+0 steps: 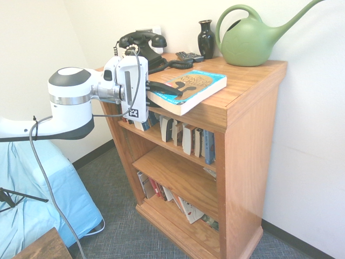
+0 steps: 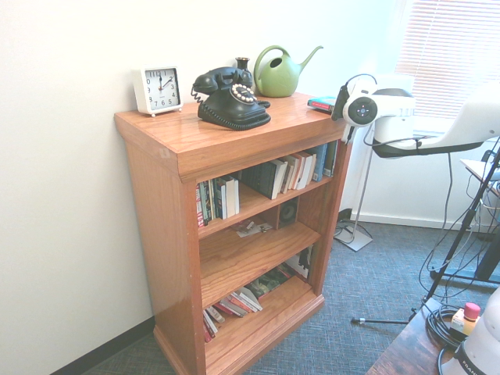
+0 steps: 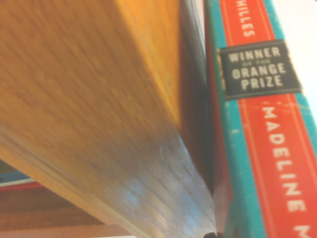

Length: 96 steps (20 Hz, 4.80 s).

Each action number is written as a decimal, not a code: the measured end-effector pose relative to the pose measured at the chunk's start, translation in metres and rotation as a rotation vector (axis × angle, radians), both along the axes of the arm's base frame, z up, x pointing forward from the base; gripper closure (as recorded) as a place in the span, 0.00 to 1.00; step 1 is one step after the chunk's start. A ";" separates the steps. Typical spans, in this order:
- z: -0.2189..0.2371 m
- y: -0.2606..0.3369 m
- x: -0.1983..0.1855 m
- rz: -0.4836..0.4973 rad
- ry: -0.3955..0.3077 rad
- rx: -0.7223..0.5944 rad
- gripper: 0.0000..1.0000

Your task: Organize the shelf

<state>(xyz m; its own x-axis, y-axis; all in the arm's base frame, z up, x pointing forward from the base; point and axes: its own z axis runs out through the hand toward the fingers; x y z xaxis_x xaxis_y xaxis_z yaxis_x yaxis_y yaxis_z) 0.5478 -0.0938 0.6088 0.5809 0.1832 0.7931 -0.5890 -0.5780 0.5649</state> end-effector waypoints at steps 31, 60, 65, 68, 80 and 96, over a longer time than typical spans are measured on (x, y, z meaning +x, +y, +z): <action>0.032 0.014 -0.199 -0.070 -0.254 0.742 1.00; -0.121 0.167 -0.173 0.132 -0.004 0.996 1.00; -0.144 0.185 -0.148 0.182 0.027 1.039 1.00; -0.155 0.187 -0.129 0.194 0.034 1.070 1.00; -0.181 0.205 -0.072 0.242 0.039 1.136 1.00; -0.193 0.229 -0.039 0.289 0.010 1.175 1.00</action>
